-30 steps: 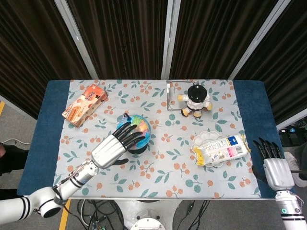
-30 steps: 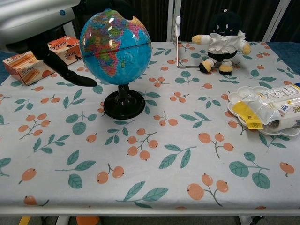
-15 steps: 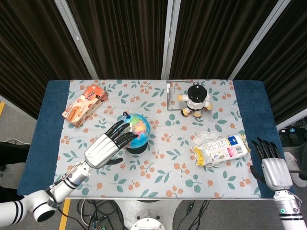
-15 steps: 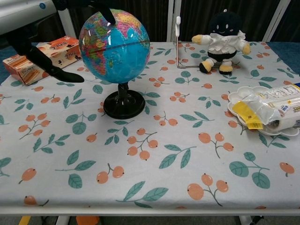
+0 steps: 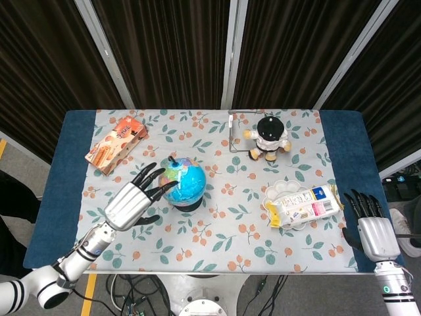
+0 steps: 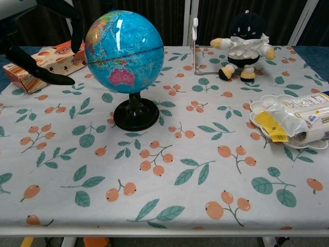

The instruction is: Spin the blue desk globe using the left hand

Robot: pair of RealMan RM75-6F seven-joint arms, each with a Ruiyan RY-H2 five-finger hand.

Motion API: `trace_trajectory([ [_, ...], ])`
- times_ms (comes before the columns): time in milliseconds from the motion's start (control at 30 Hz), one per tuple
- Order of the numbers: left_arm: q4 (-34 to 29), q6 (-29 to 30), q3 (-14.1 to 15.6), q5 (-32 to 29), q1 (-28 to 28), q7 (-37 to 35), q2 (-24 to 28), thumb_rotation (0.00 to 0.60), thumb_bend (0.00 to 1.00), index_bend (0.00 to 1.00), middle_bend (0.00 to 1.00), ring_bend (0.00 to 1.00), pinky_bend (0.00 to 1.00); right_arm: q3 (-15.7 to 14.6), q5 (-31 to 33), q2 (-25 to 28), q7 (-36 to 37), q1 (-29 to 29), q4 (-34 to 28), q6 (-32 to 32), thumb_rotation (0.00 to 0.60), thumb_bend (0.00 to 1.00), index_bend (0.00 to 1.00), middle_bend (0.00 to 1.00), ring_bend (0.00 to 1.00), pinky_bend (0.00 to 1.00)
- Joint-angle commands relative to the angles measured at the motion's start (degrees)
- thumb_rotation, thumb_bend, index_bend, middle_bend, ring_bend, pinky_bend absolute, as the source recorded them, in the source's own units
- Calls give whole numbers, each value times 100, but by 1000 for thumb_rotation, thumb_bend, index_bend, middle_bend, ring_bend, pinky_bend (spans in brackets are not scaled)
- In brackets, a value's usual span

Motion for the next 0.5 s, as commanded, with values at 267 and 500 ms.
trace_trajectory([
  [267,260,387,-106,515,-105,-223,-243,600,46,158,210,73,16,-1,-3,-7,-4,2,2,-1,600,300,0,0,0,0],
  [500,243,-194,-120,362,-368,-60,-298,600,46,160,135,20,21,0,2,0,48,-5,27,8,600,300,0,0,0,0],
])
